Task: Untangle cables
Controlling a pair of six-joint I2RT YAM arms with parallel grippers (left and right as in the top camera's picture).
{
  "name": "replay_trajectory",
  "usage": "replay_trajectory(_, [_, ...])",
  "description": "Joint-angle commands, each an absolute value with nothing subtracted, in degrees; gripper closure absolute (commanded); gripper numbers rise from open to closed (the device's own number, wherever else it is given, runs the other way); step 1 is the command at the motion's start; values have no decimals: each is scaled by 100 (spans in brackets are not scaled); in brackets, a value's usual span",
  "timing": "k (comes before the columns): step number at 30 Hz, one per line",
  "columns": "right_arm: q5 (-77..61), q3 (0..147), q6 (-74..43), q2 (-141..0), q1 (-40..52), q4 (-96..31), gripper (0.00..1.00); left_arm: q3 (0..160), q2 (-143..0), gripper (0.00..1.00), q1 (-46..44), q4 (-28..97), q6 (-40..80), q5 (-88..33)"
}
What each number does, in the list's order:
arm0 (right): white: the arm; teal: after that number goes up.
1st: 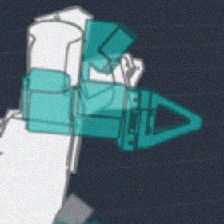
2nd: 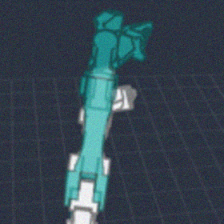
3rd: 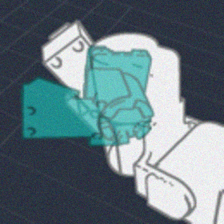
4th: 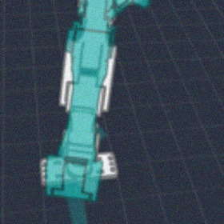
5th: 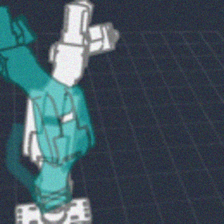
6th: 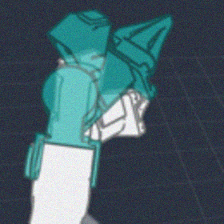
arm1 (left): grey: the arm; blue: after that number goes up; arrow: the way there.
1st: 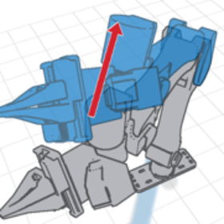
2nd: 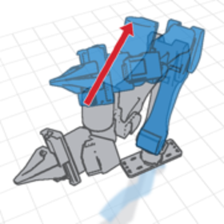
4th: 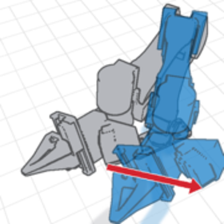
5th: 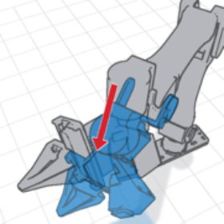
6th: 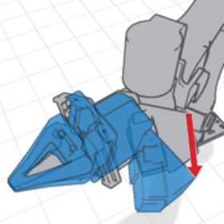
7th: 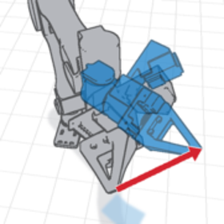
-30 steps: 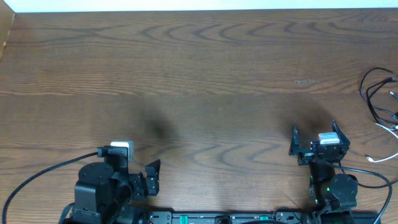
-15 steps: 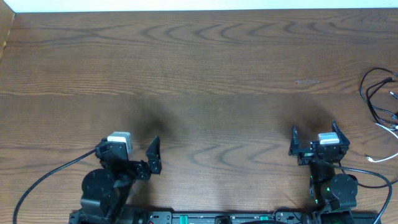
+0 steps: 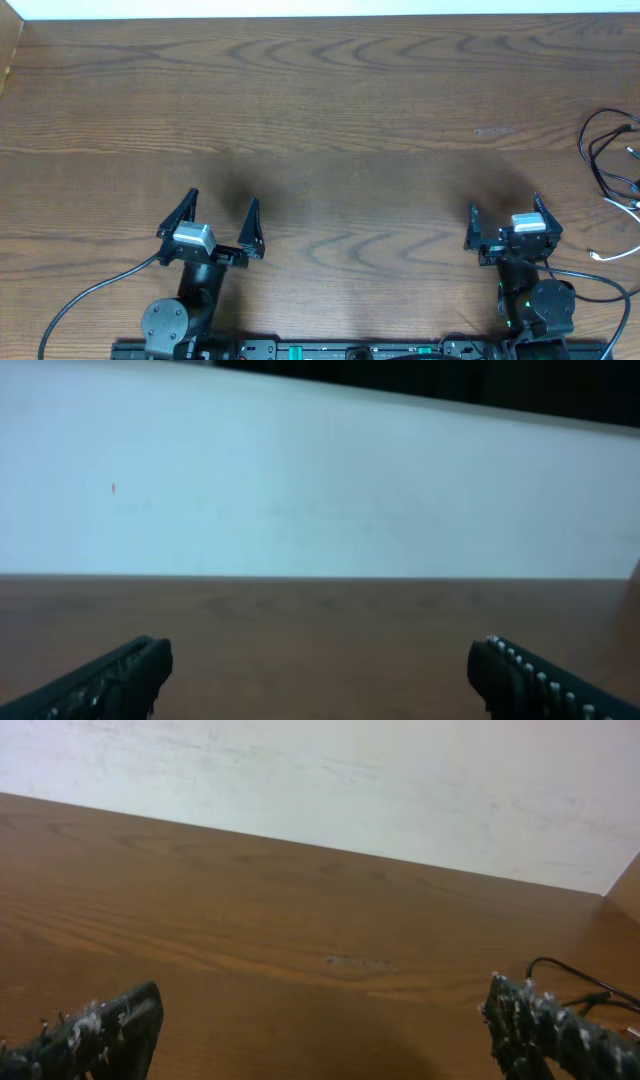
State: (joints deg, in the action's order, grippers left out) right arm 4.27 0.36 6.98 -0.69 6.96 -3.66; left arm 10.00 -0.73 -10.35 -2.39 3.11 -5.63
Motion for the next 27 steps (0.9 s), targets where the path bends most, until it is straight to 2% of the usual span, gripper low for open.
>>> replay_trajectory(1, [390, 30, 779, -30, 663, -388, 1, 760, -10, 0, -993, -880, -215, -537])
replay_trajectory(7, [392, 30, 779, -30, 663, -388, 1, 460, -10, 1, -993, -1852, -1013, -534])
replay_trajectory(13, [392, 30, 779, -30, 663, -388, 1, 27, -10, 1, -993, -1925, -1199, -589])
replay_trajectory(27, [392, 30, 779, -30, 663, -388, 1, 21, -8, 2, -993, 266, -943, -1160])
